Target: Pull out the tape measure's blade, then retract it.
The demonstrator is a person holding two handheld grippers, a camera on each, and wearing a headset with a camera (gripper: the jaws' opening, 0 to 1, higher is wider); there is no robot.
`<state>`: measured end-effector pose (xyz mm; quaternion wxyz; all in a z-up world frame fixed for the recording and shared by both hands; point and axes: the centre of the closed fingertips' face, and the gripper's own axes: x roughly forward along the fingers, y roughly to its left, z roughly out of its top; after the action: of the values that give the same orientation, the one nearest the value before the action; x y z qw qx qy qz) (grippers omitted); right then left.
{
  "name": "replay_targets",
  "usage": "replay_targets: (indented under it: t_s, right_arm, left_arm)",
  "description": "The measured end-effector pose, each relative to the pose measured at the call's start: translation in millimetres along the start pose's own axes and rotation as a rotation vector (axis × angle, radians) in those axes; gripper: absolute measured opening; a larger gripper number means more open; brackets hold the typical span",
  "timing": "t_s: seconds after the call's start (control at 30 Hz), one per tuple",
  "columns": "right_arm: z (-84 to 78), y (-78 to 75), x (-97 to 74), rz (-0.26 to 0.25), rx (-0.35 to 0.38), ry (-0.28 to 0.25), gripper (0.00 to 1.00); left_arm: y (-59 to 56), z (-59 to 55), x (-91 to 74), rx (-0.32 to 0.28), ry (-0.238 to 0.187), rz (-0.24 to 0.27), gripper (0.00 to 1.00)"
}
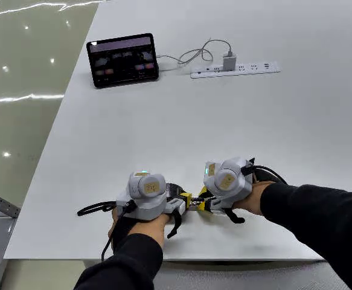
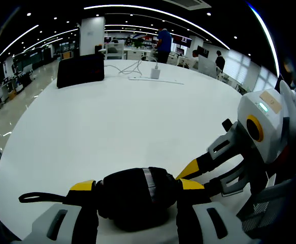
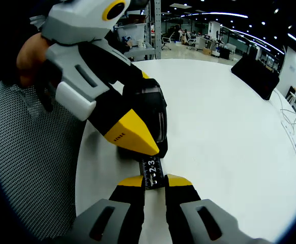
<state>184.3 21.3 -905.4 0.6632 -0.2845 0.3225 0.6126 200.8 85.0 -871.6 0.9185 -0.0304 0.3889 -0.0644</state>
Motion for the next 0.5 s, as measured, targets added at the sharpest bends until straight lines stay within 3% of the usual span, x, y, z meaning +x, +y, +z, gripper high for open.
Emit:
replay_targets:
  t_s: [0.5]
  right_arm:
    - [7.2, 2.5, 7.0, 0.002, 0.006, -0.007, 0.1]
  left_arm:
    - [0.2, 0.2, 0.1, -0.003, 0.001, -0.004, 0.58]
